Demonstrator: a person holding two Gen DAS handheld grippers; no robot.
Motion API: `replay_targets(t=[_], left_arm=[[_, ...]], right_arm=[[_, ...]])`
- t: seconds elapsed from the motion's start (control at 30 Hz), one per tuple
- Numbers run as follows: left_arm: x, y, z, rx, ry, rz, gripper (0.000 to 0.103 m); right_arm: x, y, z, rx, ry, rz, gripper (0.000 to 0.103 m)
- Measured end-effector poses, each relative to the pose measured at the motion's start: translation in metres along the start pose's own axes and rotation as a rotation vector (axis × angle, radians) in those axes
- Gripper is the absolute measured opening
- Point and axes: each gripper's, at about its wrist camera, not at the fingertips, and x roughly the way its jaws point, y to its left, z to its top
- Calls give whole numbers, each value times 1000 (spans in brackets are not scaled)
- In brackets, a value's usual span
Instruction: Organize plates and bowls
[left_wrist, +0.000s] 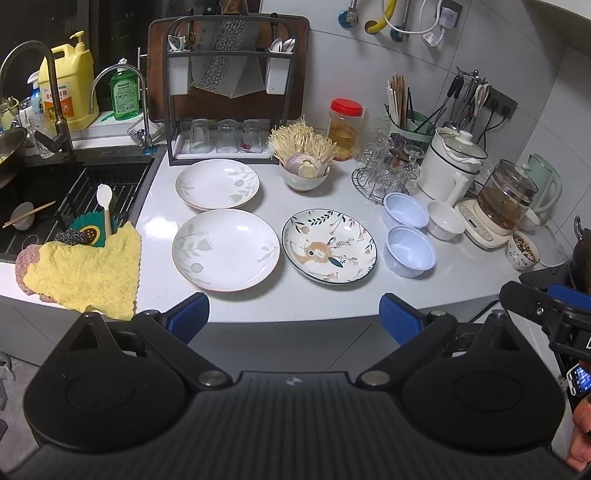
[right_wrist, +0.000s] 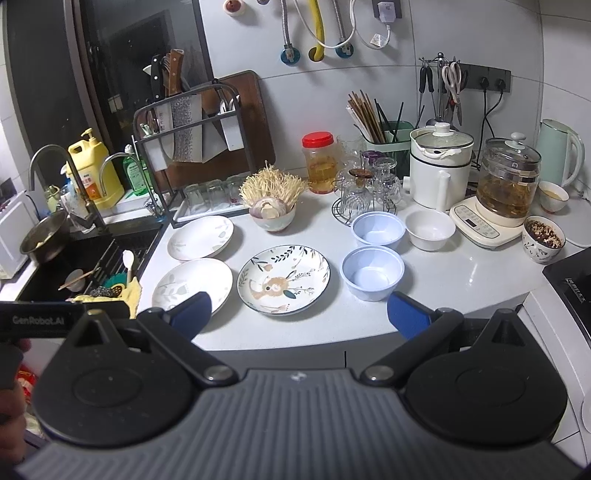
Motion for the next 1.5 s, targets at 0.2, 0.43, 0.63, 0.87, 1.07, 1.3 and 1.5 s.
replay_targets(t=[0.2,0.43,0.63,0.87,1.07,1.3,1.5], left_arm=[[5,2,2,-11,1,3,100],[10,2,2,-17,2,1,100],[12,4,1,-35,5,10,100],[15,2,1,-40,13,26,100],[18,-2,0,-55,18,35,100],[24,-6,-4,-97,33,48,100],[24,-14,-7,-108,22,104,100]], right_arm=[[3,1,1,-8,5,0,103],[6,0,3,-19,12,6,103],[11,-1,5,-24,24,16,103],[16,-2,5,-28,38,29,103],[19,-7,6,-32,53,51,103],[25,-16,8,-56,74,81,103],[30,-24,5,-80,67,125,103]])
